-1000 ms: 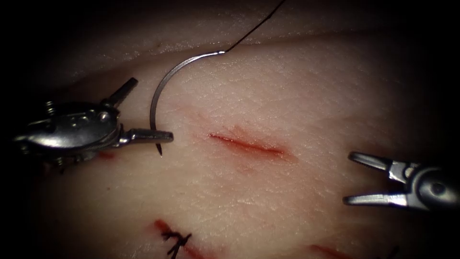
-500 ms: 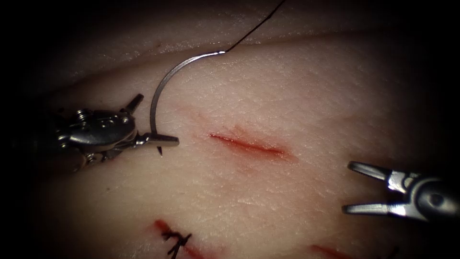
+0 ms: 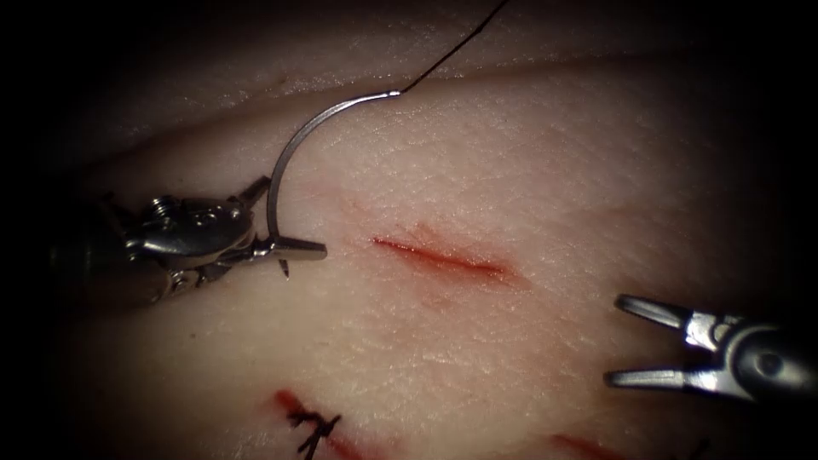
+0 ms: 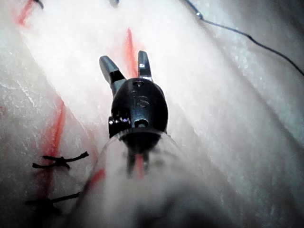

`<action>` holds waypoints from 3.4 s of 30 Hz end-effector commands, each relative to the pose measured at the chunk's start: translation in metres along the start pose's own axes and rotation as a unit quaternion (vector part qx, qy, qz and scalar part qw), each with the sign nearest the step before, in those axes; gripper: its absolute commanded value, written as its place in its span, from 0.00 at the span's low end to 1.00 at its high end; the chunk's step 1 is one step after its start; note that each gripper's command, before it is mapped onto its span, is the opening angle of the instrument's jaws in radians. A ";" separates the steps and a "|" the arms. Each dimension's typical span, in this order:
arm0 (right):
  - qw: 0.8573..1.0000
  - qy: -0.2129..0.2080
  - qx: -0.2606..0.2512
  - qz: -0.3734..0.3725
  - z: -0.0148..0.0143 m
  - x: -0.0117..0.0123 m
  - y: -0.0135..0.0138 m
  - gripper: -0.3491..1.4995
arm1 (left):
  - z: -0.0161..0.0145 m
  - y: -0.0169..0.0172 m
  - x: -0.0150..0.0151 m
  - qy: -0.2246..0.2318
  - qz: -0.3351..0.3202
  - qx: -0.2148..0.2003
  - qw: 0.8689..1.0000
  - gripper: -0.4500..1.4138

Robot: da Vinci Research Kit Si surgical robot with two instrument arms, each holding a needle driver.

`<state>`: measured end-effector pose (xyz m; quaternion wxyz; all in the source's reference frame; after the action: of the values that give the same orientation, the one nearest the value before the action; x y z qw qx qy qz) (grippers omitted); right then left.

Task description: Wound Closure

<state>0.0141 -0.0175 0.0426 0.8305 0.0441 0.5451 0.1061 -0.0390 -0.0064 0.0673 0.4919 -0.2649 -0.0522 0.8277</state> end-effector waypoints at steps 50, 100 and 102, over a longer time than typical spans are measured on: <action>0.906 0.094 -0.195 0.363 0.0091 0.0067 0.0034 0.76 | -0.0070 0.0123 0.0051 0.201 0.036 0.001 0.979 0.00; 0.946 0.056 -0.170 0.270 0.0102 0.0060 0.0070 0.00 | -0.0094 0.0149 0.0062 0.279 0.079 -0.059 0.955 0.97; 0.956 0.044 -0.160 0.244 0.0092 0.0054 0.0080 0.00 | -0.0093 0.0151 0.0061 0.275 0.083 -0.065 0.956 0.92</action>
<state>0.0226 -0.0085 0.0427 0.7609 0.0375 0.5259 0.3783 -0.0480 -0.0111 0.0515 0.3951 -0.5163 0.0485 0.7583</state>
